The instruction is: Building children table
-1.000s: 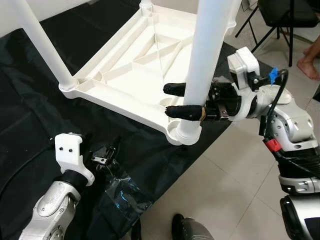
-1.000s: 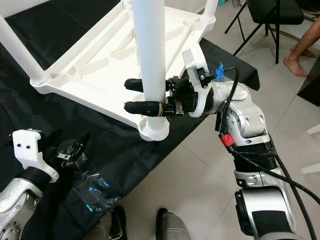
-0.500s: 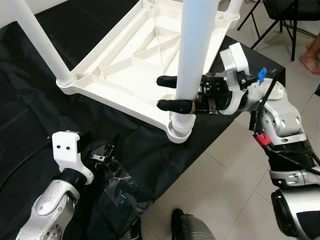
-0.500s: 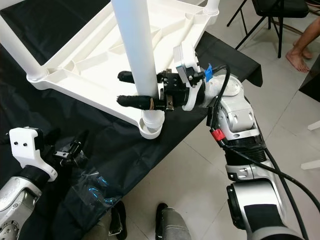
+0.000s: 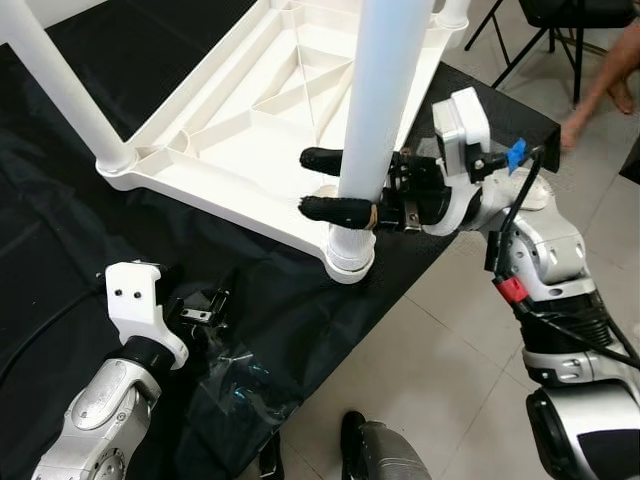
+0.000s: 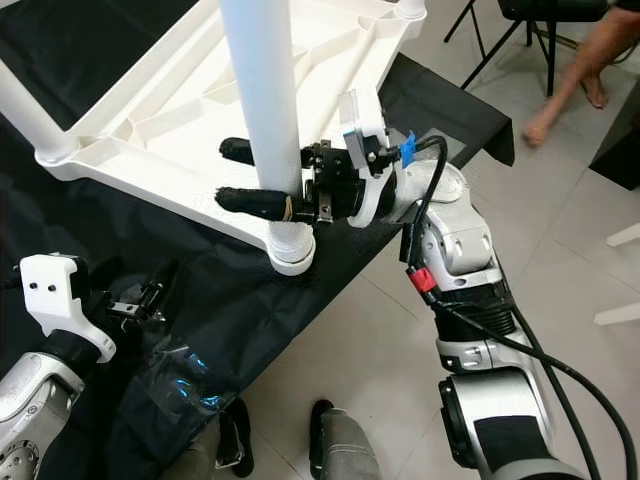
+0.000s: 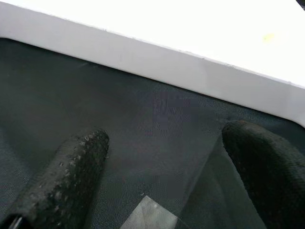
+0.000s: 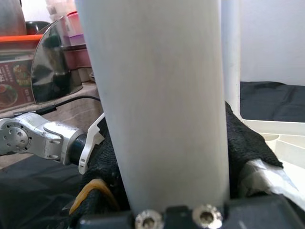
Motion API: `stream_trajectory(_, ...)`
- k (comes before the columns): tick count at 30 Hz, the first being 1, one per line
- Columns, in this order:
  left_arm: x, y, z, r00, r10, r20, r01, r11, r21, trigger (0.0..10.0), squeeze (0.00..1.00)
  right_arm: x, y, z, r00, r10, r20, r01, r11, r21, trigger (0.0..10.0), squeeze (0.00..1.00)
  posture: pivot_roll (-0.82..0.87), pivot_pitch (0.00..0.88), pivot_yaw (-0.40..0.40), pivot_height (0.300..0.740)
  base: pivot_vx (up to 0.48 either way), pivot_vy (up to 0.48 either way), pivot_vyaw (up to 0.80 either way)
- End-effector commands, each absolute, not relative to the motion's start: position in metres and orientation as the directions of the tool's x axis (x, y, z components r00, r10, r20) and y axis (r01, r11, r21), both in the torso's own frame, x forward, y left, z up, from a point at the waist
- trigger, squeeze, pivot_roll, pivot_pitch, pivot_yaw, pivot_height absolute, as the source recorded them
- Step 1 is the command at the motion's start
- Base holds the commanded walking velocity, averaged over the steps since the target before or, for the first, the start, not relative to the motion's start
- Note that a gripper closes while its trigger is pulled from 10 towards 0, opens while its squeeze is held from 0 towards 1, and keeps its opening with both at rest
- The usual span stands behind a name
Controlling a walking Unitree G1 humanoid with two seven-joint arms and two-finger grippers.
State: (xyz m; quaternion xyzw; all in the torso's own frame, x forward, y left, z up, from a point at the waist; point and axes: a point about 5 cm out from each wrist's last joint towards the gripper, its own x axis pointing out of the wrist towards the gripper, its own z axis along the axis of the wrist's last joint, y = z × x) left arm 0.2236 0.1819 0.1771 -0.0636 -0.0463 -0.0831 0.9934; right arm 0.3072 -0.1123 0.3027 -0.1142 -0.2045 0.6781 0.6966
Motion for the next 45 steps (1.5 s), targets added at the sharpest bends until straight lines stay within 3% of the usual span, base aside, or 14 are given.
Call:
stream_trajectory(1,0.219,0.183,0.176,0.984,-0.151,0.089,0.162,0.978,-0.128,10.0,0.00,0.303,-0.107,0.296,-0.038,0.992,0.121,-0.910,0.016,-0.414,10.0,0.00,0.00,0.396,-0.017,0.740,0.000,0.000,0.00)
stream_trajectory(13,0.220,0.183,0.176,0.985,-0.152,0.086,0.163,0.978,-0.127,10.0,0.00,0.304,-0.113,0.293,0.013,0.994,0.106,-0.917,0.054,-0.395,10.0,0.00,-0.01,0.394,-0.015,0.740,0.000,0.000,0.00)
stream_trajectory(18,0.220,0.183,0.175,0.985,-0.153,0.084,0.163,0.979,-0.126,10.0,0.00,0.307,-0.113,0.290,0.073,0.991,0.113,-0.917,0.111,-0.384,10.0,0.00,-0.01,0.393,-0.016,0.740,0.000,0.000,0.00)
stream_trajectory(19,0.220,0.183,0.175,0.985,-0.152,0.084,0.162,0.979,-0.126,10.0,0.00,0.308,-0.112,0.290,0.116,0.985,0.131,-0.913,0.158,-0.377,10.0,0.00,-0.01,0.393,-0.016,0.740,0.000,0.000,0.00)
stream_trajectory(30,0.220,0.183,0.175,0.985,-0.153,0.084,0.163,0.978,-0.128,10.0,0.00,0.303,-0.109,0.285,0.233,0.958,0.165,-0.898,0.277,-0.340,10.0,0.00,-0.02,0.394,-0.020,0.740,0.000,0.000,0.00)
stream_trajectory(38,0.221,0.182,0.174,0.984,-0.155,0.084,0.165,0.978,-0.130,10.0,0.00,0.294,-0.108,0.273,0.402,0.898,0.179,-0.854,0.438,-0.282,10.0,0.00,-0.03,0.382,-0.026,0.740,0.000,0.000,0.00)
stream_trajectory(42,0.221,0.182,0.174,0.984,-0.155,0.083,0.165,0.978,-0.130,10.0,0.00,0.293,-0.108,0.272,0.412,0.893,0.179,-0.850,0.448,-0.278,10.0,0.00,-0.03,0.382,-0.026,0.740,0.000,0.000,0.00)
stream_trajectory(45,0.222,0.181,0.173,0.984,-0.155,0.084,0.166,0.977,-0.132,10.0,0.00,0.291,-0.108,0.267,0.463,0.869,0.172,-0.826,0.494,-0.271,10.0,0.00,-0.04,0.373,-0.026,0.740,0.000,0.000,0.00)
